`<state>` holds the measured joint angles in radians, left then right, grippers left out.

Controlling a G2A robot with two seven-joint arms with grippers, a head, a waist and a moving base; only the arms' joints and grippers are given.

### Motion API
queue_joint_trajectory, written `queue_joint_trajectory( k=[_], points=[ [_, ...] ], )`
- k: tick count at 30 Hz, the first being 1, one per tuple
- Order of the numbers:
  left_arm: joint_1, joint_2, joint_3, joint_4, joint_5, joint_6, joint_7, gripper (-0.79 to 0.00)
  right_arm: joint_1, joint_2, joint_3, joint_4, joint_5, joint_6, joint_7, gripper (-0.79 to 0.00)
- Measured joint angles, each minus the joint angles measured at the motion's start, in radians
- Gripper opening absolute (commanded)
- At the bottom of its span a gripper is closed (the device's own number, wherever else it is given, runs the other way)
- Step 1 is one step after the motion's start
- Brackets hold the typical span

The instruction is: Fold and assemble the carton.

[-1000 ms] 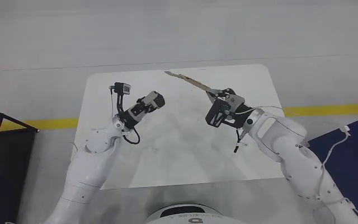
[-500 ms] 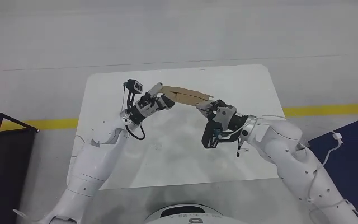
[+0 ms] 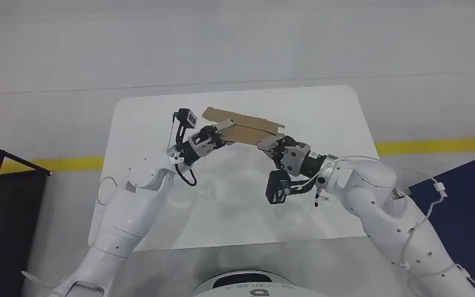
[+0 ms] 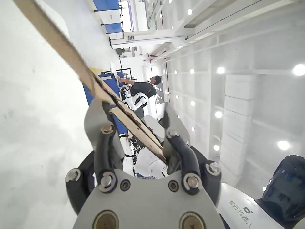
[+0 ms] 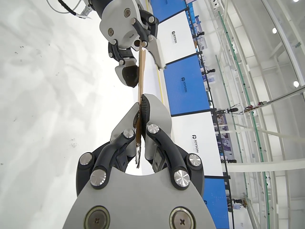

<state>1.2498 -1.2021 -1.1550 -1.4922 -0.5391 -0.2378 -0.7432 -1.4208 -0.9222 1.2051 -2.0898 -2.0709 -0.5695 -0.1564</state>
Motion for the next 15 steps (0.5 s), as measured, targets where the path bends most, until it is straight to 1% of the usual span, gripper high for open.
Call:
queue_joint_trajectory(
  k=[6, 7, 8, 10, 11, 12, 15],
  points=[
    [0.0, -0.001, 0.005, -0.003, 0.02, -0.005, -0.009, -0.785, -0.004, -0.001, 0.01, 0.0, -0.003, 0.003, 0.016, -0.785],
    [0.0, -0.001, 0.005, -0.003, 0.021, -0.006, -0.011, -0.785, -0.003, -0.001, 0.009, -0.003, -0.012, -0.001, 0.017, -0.751],
    [0.0, -0.001, 0.005, -0.002, 0.022, -0.007, -0.011, -0.785, -0.003, -0.001, 0.009, -0.005, -0.018, -0.003, 0.019, -0.573],
    [-0.002, -0.001, 0.004, -0.002, 0.029, -0.007, -0.012, -0.785, -0.003, -0.001, 0.008, -0.006, -0.025, -0.006, 0.022, -0.135],
    [-0.003, -0.001, 0.003, -0.001, 0.035, -0.009, -0.011, -0.785, -0.004, -0.001, 0.008, -0.007, -0.027, -0.007, 0.025, -0.077],
    [-0.004, 0.0, 0.002, -0.001, 0.044, -0.012, -0.011, -0.785, -0.005, -0.001, 0.008, -0.009, -0.027, -0.007, 0.027, 0.0],
    [-0.004, 0.0, 0.001, 0.002, 0.06, -0.029, -0.01, -0.785, -0.008, -0.002, 0.012, -0.016, -0.027, -0.004, 0.036, 0.0]
  ],
)
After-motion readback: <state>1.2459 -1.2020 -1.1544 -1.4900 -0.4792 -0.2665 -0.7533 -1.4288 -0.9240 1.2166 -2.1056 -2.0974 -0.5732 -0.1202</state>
